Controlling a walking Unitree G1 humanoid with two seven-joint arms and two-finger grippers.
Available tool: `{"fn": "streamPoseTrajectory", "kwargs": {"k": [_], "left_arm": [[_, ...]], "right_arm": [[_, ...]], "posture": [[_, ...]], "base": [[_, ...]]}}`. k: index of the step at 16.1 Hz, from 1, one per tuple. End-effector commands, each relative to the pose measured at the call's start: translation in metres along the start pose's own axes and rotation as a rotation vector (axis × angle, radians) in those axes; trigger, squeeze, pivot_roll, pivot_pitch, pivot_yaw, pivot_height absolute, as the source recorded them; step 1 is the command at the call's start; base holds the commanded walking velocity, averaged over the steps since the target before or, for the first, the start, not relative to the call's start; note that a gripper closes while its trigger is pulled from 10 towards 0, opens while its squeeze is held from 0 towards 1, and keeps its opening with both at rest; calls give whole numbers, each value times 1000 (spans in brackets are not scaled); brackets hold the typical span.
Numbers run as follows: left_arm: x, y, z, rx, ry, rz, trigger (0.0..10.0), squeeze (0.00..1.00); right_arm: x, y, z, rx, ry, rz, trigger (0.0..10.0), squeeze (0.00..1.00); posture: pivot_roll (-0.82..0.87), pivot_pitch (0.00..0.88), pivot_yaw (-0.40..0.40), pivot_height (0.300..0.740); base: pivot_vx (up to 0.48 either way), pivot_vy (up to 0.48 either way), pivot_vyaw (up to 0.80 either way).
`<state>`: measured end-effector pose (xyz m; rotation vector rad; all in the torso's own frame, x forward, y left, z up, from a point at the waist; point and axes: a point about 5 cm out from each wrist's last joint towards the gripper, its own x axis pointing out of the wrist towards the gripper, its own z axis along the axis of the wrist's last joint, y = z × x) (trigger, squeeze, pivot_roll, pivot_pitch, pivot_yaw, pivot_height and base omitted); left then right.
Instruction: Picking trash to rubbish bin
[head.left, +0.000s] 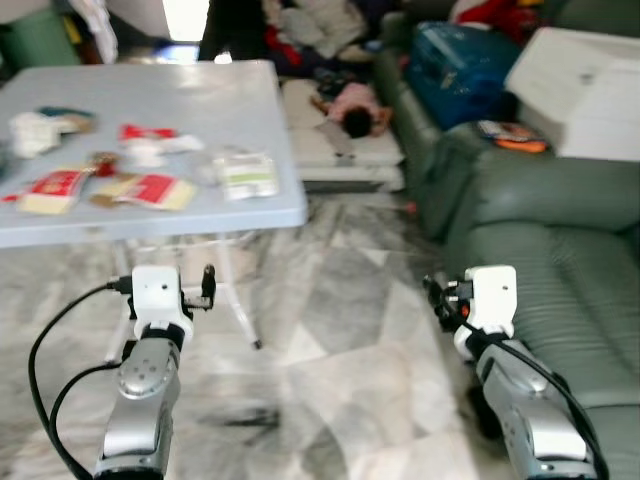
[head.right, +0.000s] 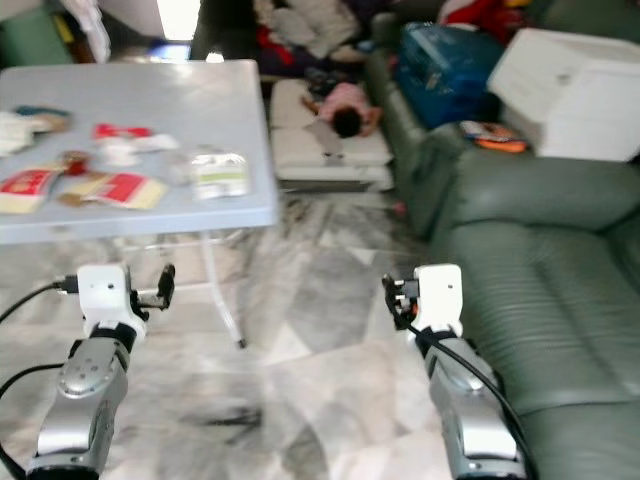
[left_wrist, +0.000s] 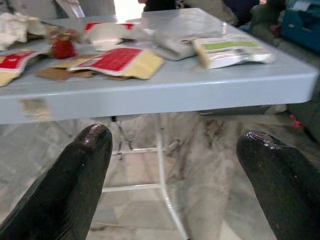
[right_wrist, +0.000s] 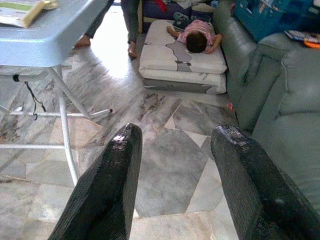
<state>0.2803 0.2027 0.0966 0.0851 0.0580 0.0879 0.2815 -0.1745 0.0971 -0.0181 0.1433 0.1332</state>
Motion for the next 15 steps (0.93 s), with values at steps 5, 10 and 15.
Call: {"fn": "streamPoseTrajectory", "kwargs": {"k": [5, 10, 15], "left_arm": [[1, -9, 9, 6, -62, -14, 10000, 0], [3, -13, 50, 87, -260, -7, 10000, 1000], [8, -16, 82, 118, -395, 25, 10000, 1000]], "right_arm": [[-1, -6, 11, -85, -59, -21, 10000, 0], [2, -12, 57, -228, -256, -134, 10000, 1000], [0, -20, 77, -330, -352, -247, 10000, 1000]], "posture": [[-27, 52, -48, 740], [-31, 53, -41, 740], [-31, 42, -32, 740]], "base": [[0, 96, 0], [0, 0, 0], [0, 0, 0]]}}
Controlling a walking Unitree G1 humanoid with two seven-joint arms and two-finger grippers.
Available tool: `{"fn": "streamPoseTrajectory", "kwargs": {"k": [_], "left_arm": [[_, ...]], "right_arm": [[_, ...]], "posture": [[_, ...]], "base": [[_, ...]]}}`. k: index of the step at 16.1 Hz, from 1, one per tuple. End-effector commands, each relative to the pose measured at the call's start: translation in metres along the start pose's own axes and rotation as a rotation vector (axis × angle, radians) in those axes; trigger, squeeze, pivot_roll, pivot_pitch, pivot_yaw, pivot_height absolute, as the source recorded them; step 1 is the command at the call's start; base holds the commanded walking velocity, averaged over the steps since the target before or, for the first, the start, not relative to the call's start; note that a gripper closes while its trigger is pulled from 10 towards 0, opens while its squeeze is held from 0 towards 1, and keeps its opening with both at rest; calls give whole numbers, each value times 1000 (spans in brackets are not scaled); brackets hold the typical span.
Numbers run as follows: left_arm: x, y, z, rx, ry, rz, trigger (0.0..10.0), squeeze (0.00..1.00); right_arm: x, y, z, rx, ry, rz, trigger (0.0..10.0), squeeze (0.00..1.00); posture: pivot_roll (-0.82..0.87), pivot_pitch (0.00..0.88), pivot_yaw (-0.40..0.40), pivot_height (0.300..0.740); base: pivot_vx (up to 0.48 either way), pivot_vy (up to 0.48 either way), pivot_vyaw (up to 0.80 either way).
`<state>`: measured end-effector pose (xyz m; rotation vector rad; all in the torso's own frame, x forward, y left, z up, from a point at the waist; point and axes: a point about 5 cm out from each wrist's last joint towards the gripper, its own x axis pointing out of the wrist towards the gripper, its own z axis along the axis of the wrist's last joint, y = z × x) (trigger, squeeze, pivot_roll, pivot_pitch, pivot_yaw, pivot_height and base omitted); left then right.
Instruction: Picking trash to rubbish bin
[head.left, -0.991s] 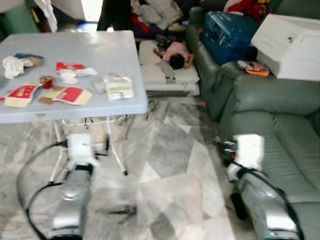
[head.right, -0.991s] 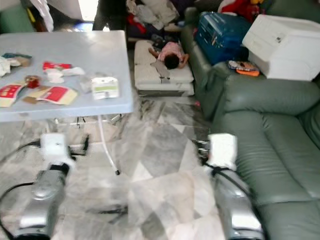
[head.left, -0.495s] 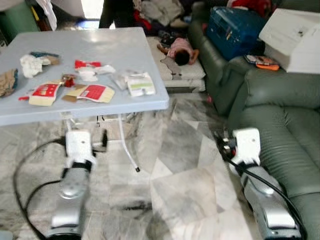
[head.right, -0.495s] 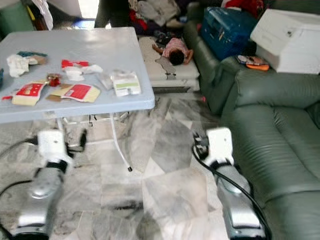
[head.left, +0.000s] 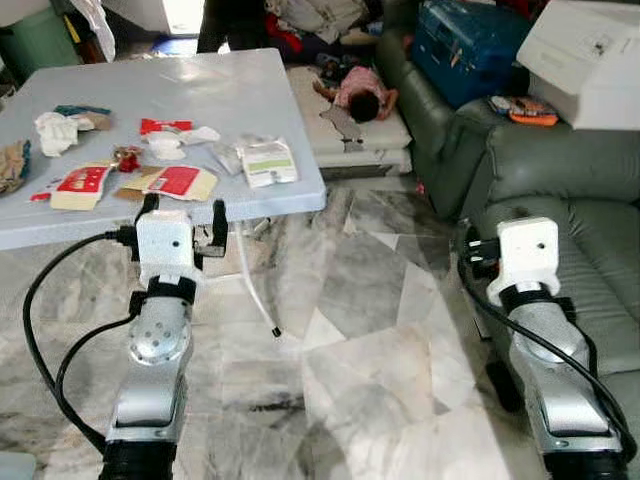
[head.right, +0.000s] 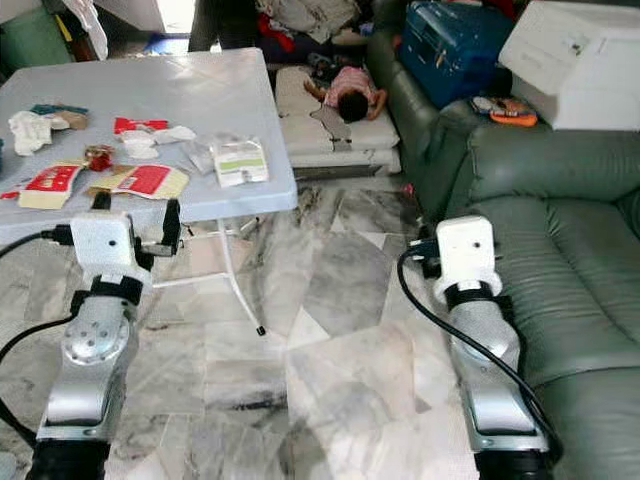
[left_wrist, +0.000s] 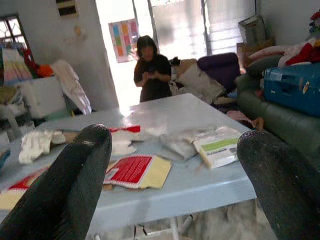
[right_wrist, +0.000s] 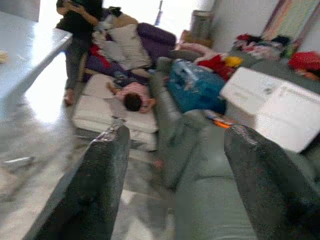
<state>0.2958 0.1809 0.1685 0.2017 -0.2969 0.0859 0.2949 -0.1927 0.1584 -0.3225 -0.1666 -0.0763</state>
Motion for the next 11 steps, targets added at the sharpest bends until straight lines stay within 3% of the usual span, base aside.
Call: {"fn": "streamPoseTrajectory", "kwargs": {"k": [1, 6, 11], "left_arm": [[3, 3, 11, 24, -50, 15, 10000, 1000], [5, 4, 18, 67, -83, 35, 10000, 1000], [4, 5, 18, 77, -82, 40, 10000, 1000]], "right_arm": [[4, -5, 19, -40, -87, -35, 10000, 1000], [7, -6, 37, -129, -191, -38, 10000, 1000], [8, -2, 32, -97, -167, -23, 10000, 1000]], "posture": [[-30, 41, -31, 740], [-25, 33, -30, 740], [-16, 25, -30, 740]], "base": [[0, 0, 0], [0, 0, 0], [0, 0, 0]]}}
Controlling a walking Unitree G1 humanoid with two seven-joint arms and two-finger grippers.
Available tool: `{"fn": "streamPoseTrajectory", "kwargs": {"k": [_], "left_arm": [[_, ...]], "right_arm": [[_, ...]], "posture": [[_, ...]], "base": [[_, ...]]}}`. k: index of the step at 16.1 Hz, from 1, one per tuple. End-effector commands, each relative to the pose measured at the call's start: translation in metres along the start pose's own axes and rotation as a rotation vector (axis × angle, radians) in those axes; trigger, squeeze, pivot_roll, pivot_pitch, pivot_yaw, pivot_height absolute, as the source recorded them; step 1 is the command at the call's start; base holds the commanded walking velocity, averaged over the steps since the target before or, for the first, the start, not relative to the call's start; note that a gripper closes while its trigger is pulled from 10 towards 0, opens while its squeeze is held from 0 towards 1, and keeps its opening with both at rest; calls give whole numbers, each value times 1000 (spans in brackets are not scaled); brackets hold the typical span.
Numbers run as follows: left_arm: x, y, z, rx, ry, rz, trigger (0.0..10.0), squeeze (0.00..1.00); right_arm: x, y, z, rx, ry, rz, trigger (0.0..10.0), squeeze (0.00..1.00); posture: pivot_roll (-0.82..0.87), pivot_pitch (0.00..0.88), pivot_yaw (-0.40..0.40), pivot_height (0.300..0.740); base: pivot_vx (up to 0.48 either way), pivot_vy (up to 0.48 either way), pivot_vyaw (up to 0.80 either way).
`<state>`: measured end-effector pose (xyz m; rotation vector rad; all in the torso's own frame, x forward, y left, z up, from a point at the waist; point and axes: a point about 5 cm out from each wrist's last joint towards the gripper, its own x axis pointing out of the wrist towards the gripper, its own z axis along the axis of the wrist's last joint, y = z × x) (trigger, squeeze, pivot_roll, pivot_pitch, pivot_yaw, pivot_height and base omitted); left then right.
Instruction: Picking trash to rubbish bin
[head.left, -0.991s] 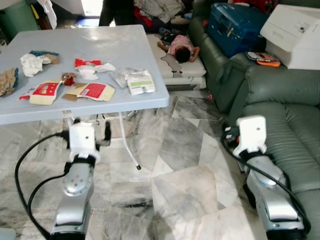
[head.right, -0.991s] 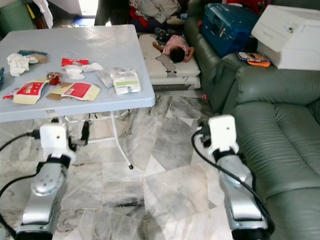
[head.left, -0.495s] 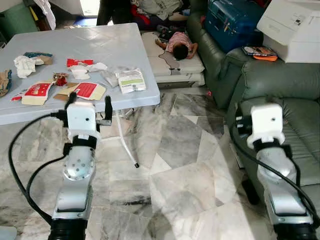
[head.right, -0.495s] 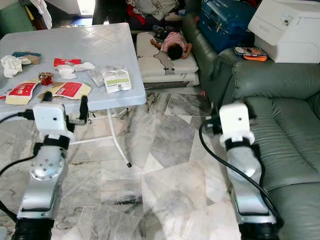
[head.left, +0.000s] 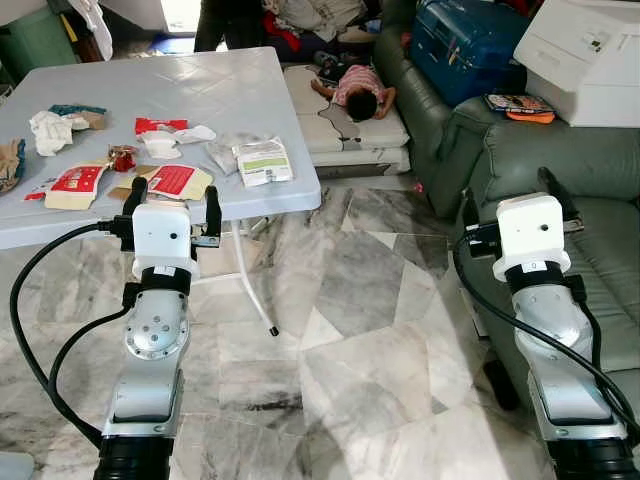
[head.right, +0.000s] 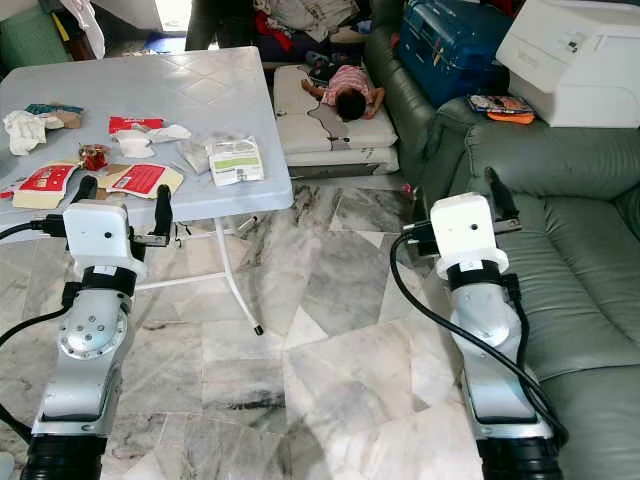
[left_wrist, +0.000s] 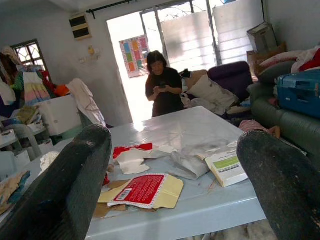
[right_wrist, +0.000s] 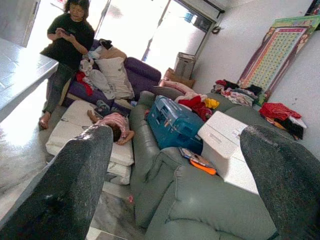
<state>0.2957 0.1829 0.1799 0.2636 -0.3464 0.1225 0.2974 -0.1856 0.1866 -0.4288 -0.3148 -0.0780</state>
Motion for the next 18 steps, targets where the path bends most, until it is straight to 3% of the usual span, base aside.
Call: {"fn": "streamPoseTrajectory", "kwargs": {"k": [1, 2, 3, 4, 6, 7, 18], "left_arm": [[-1, 2, 1, 16, -5, 14, 10000, 1000], [-4, 2, -7, 4, 39, 2, 10000, 153], [-7, 0, -11, -11, 61, -17, 10000, 153], [-8, -1, -14, -20, 76, -15, 10000, 0], [-11, -1, -17, -41, 103, -5, 10000, 0], [-12, -3, -20, -51, 118, -4, 10000, 0], [-11, -16, -21, -36, 128, -38, 10000, 0]], "right_arm": [[1, 3, -1, 49, 12, 18, 10000, 1000], [-1, 8, -5, 105, 44, 40, 10000, 1000], [-3, 11, -7, 127, 56, 62, 10000, 1000], [-4, 13, -6, 114, 53, 82, 10000, 1000], [-7, 17, -5, 120, 50, 112, 10000, 973], [-7, 19, -5, 116, 47, 130, 10000, 800], [-9, 23, -5, 135, 54, 175, 10000, 827]], "posture": [[-15, 27, -31, 740], [-15, 29, -32, 740], [-15, 31, -33, 740], [-16, 34, -34, 740], [-17, 37, -37, 740], [-20, 39, -36, 740], [-34, 46, -39, 740]], "base": [[0, 0, 0], [0, 0, 0], [0, 0, 0], [0, 0, 0], [0, 0, 0], [0, 0, 800], [0, 0, 800]]}}
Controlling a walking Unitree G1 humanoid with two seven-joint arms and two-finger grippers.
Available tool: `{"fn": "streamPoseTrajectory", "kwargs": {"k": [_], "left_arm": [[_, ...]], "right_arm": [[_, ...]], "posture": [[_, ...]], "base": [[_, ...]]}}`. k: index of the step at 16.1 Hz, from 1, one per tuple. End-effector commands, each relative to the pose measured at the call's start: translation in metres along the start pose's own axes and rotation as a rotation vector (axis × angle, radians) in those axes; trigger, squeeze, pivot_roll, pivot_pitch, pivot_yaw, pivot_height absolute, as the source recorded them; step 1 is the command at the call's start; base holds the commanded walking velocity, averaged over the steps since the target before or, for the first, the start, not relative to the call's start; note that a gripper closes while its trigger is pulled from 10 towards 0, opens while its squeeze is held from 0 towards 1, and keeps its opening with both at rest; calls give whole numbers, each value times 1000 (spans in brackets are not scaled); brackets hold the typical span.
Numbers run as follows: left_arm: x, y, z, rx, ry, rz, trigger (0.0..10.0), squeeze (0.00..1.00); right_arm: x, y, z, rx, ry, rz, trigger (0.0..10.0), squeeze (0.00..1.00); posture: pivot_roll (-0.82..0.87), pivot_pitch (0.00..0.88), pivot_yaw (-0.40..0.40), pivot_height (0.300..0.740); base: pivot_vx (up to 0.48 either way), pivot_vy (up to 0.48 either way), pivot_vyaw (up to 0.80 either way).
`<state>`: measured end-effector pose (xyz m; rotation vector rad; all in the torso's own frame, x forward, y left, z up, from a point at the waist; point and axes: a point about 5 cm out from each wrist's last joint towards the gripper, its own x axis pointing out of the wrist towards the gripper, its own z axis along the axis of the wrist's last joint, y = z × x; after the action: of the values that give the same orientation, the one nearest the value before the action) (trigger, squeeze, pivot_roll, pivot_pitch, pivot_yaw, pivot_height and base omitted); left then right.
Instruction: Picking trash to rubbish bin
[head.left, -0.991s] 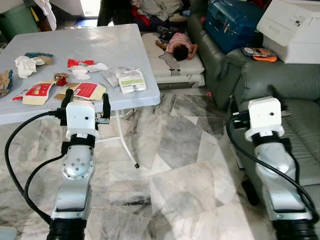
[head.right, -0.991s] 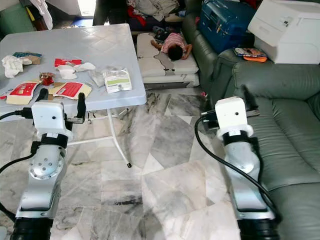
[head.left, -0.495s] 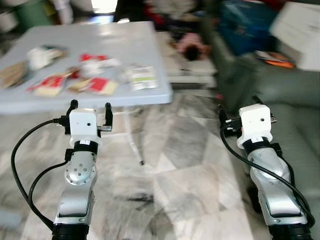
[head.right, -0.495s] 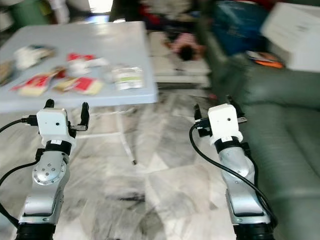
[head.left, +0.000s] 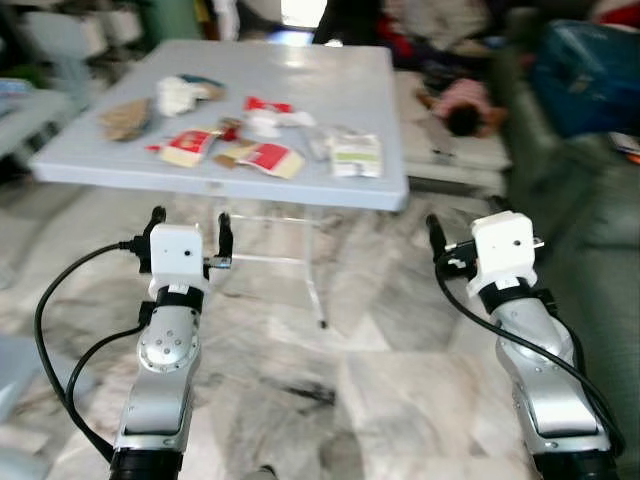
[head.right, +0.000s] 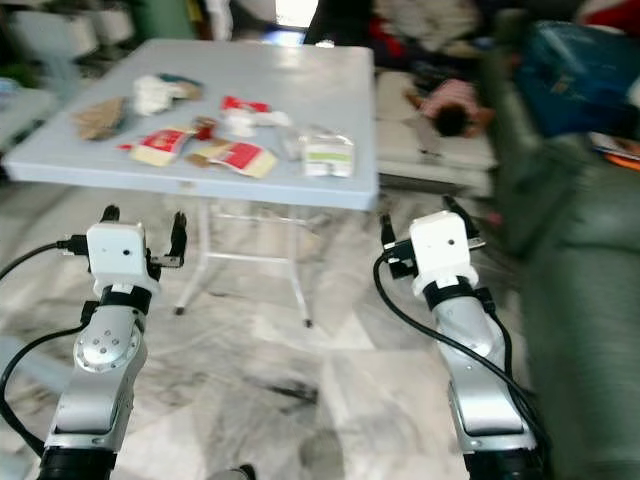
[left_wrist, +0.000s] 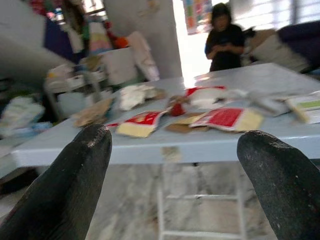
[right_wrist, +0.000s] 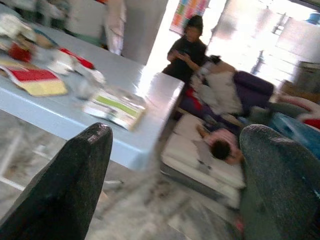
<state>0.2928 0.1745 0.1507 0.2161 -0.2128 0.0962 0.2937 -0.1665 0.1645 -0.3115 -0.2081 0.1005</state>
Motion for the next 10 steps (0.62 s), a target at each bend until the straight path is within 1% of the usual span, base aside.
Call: {"fn": "streamPoseTrajectory", "kwargs": {"k": [1, 2, 3, 4, 5, 7, 10], "left_arm": [[3, -2, 2, 3, -1, -2, 10000, 0], [3, -3, 2, -7, 3, -5, 10000, 0], [3, -5, 1, -32, 10, -24, 10000, 0], [3, -6, 1, -43, 14, -33, 10000, 0], [2, -9, 0, -95, 24, -70, 10000, 0], [1, -13, 2, -119, 13, -93, 10000, 0], [2, -12, 1, -144, 26, -98, 10000, 0]], "right_arm": [[1, -2, 5, -8, -19, 1, 10000, 824], [2, -2, 6, -4, -22, 2, 10000, 804], [3, 0, 7, -2, -27, 11, 10000, 220], [3, 1, 7, -9, -29, 13, 10000, 0], [3, 2, 7, -8, -28, 16, 10000, 0], [3, 2, 7, 4, -25, 17, 10000, 0], [3, 4, 7, 10, -25, 18, 10000, 0]], "posture": [[-34, 46, -39, 740], [-34, 46, -41, 740], [-34, 46, -41, 740], [-34, 46, -41, 740], [-34, 47, -40, 740], [-34, 48, -39, 740], [-35, 49, -36, 740]], "base": [[0, 0, 800], [0, 0, 800], [0, 0, 419], [0, 0, 0], [0, 0, 0], [0, 0, 0], [0, 0, 0]]}}
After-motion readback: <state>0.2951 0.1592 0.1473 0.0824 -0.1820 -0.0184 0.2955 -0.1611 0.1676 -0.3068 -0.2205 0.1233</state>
